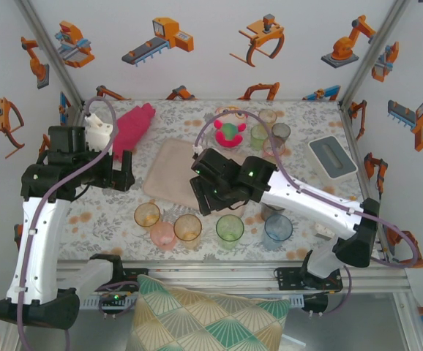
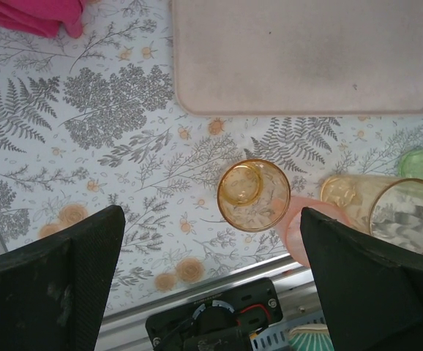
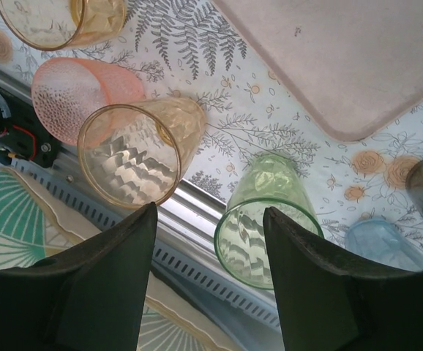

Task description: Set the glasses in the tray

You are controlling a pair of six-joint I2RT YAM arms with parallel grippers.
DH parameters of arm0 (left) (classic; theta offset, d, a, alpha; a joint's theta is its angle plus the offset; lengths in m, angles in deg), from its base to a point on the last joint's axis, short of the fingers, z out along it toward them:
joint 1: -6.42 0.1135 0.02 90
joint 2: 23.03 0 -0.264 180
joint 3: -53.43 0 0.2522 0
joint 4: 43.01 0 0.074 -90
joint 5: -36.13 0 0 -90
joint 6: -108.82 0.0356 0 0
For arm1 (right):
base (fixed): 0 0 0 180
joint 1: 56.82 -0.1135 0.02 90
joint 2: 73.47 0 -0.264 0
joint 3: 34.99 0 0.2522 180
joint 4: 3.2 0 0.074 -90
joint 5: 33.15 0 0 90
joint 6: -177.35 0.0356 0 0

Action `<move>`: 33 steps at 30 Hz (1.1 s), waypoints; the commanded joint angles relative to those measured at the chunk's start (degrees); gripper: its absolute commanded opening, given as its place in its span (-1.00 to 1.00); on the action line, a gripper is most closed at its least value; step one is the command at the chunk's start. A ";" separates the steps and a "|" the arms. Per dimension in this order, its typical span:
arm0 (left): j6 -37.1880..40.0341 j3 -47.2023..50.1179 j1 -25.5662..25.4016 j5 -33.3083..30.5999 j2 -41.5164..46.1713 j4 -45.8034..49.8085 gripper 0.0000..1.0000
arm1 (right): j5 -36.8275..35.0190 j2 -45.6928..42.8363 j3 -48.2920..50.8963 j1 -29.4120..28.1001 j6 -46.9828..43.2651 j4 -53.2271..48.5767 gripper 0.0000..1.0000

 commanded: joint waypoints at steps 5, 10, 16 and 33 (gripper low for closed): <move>1.35 0.84 0.35 2.42 0.37 1.02 0.94 | 1.74 1.20 2.72 -1.21 -3.40 3.61 0.11; 1.35 0.03 0.49 1.59 -0.61 1.04 0.94 | 2.52 1.14 4.39 -1.40 -3.76 5.97 0.09; 0.88 -0.03 0.60 1.86 -0.56 0.65 0.94 | 3.69 3.69 4.00 -1.49 -4.45 7.26 0.03; 1.06 0.20 0.65 2.84 0.67 1.18 0.94 | 2.79 10.71 2.47 -1.53 -6.00 8.13 -0.07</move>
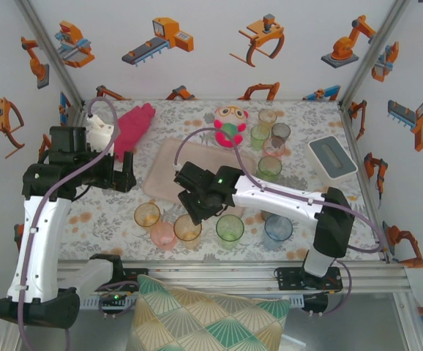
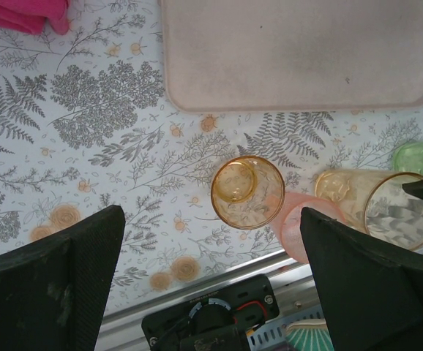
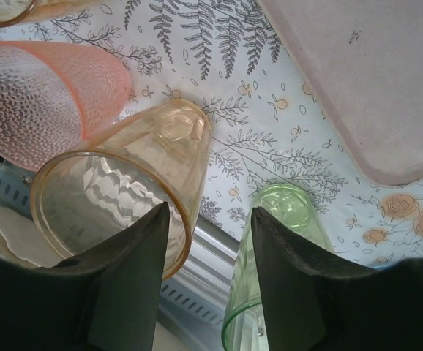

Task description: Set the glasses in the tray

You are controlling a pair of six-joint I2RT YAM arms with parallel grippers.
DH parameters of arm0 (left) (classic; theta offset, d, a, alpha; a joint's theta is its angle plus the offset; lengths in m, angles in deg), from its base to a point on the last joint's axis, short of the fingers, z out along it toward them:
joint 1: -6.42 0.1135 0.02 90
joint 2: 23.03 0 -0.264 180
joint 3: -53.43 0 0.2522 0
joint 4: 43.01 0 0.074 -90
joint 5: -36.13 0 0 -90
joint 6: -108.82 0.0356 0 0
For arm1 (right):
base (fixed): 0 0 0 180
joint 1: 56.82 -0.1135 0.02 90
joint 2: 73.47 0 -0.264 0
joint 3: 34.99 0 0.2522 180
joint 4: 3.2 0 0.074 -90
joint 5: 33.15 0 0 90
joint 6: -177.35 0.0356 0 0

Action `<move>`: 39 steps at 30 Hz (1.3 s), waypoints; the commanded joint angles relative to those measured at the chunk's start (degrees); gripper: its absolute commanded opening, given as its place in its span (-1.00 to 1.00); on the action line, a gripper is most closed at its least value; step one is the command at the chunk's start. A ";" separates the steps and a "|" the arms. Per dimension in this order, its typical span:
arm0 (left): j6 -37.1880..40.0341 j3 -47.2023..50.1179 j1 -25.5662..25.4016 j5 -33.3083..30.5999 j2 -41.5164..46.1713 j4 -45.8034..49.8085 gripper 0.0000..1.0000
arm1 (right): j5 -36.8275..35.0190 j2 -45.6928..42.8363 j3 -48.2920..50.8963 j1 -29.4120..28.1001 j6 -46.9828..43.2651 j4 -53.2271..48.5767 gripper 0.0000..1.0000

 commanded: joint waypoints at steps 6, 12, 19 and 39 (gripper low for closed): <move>0.72 -0.48 0.32 1.73 0.85 0.94 0.94 | -0.94 1.69 -1.83 -0.34 -0.57 0.45 -0.10; 0.85 -0.27 0.32 2.92 1.29 1.01 0.94 | -2.96 1.84 -1.40 -0.40 -0.59 0.34 -0.20; 0.73 -0.35 0.32 3.06 1.09 1.02 0.94 | -5.11 1.23 -0.92 -0.39 -0.51 0.10 -0.31; 0.71 -0.82 0.33 2.01 1.21 1.04 0.94 | -8.54 -0.21 -3.15 -0.34 -2.36 -2.15 -0.66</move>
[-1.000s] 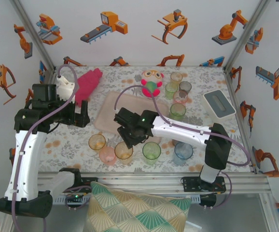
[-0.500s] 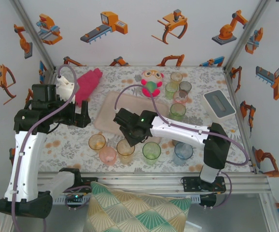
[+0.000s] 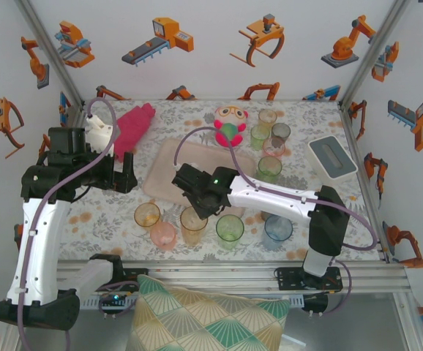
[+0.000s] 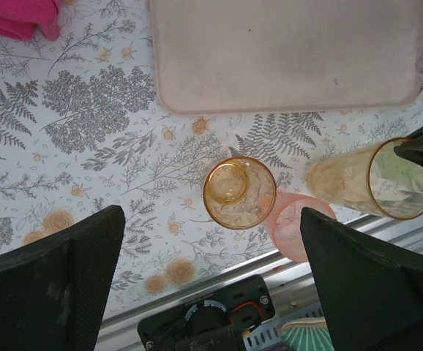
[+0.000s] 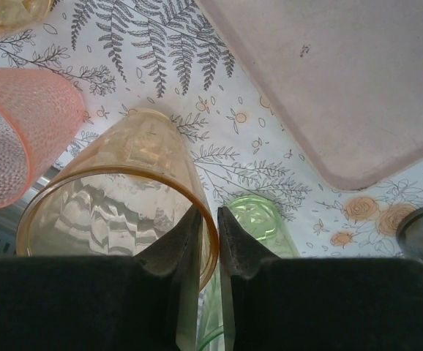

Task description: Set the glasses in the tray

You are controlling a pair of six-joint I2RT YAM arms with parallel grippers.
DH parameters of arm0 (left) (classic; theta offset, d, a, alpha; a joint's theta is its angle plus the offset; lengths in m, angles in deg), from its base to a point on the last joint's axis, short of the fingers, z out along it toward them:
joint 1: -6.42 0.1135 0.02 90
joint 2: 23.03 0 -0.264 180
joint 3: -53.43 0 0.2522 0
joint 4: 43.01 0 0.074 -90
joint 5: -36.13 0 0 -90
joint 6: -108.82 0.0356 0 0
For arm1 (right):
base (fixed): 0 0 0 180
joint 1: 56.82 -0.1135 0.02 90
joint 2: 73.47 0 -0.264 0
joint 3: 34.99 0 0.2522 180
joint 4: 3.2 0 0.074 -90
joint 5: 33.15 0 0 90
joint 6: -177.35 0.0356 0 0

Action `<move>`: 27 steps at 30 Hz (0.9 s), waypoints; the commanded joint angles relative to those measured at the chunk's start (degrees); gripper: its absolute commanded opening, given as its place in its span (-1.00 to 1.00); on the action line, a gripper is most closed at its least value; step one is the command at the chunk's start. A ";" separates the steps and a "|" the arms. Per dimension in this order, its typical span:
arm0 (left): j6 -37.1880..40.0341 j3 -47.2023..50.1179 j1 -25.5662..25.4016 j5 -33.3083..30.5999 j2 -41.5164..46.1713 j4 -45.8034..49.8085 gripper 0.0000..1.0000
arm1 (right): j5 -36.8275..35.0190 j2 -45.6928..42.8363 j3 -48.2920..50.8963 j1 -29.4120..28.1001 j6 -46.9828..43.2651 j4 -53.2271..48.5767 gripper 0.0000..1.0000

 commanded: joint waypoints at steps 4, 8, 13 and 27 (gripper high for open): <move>0.82 -0.87 0.32 0.37 0.77 1.09 0.94 | -2.12 -2.41 -3.20 -0.34 -1.43 -1.61 -0.70; 0.95 -0.82 0.32 0.46 0.93 1.24 0.94 | -2.42 -2.50 -4.25 -0.34 -1.81 -2.38 -0.75; 0.93 -0.82 0.33 0.65 1.02 1.18 0.94 | -2.52 -2.75 -5.31 0.03 -2.25 -2.67 -0.79; 1.30 -1.16 0.33 -0.25 1.36 0.91 0.94 | -0.16 -6.39 -6.71 4.27 -1.37 -3.30 -0.86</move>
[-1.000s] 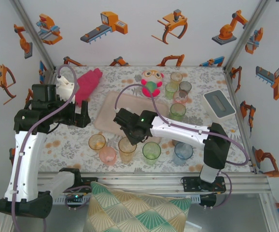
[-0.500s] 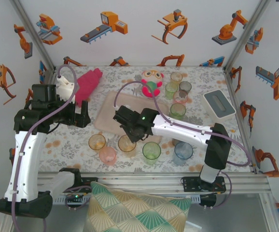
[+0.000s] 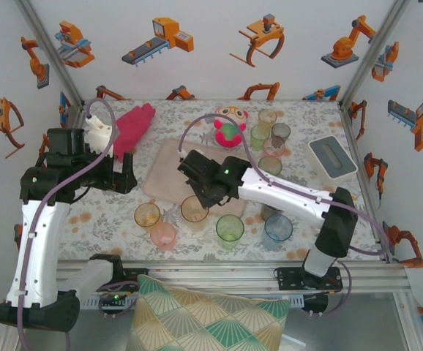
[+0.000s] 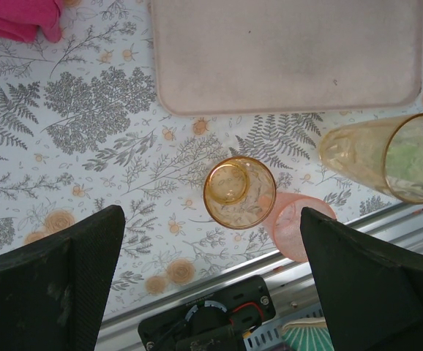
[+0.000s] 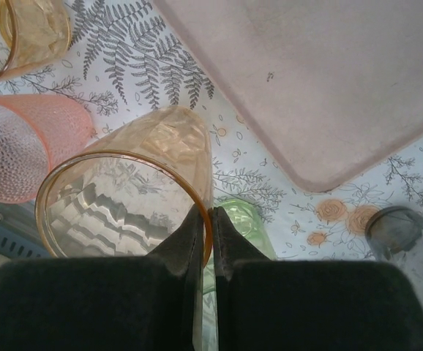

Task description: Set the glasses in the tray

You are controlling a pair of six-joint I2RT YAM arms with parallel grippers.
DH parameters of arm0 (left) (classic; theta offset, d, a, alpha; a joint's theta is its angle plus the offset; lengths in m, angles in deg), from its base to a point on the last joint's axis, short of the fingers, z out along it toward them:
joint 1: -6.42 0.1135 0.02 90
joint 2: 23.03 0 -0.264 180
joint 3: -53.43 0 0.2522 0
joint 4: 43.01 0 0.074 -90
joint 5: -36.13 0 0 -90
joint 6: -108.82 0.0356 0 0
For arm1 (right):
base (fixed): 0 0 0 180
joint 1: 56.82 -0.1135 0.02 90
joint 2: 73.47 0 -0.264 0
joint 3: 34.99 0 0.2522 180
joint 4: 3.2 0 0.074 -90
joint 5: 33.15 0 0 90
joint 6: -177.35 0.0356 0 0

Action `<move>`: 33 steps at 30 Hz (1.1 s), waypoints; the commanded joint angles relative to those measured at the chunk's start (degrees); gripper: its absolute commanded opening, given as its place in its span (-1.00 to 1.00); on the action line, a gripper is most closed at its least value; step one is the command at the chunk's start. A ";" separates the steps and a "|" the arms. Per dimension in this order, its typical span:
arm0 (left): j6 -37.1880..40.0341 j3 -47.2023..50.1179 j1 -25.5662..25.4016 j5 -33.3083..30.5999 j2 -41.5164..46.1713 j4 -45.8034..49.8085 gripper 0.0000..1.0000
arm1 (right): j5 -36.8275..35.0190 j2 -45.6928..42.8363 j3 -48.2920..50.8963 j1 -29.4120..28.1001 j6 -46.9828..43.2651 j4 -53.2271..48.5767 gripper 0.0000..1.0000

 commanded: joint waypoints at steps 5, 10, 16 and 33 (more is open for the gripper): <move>1.48 -1.30 0.28 -0.47 0.45 0.92 0.94 | 1.41 -4.42 -4.46 5.22 0.64 -1.82 -0.85; 1.75 -1.36 0.20 -0.21 0.50 1.10 0.94 | 3.27 -4.89 -6.36 10.08 -0.59 -1.94 -0.87; 1.53 -1.33 0.16 -0.03 0.36 1.43 0.94 | 3.95 -1.72 -11.73 15.81 -3.51 -3.63 -0.88; -1.63 0.07 0.11 -5.01 -3.35 -2.36 0.94 | 9.64 20.57 -37.17 23.07 -10.57 -3.84 -0.91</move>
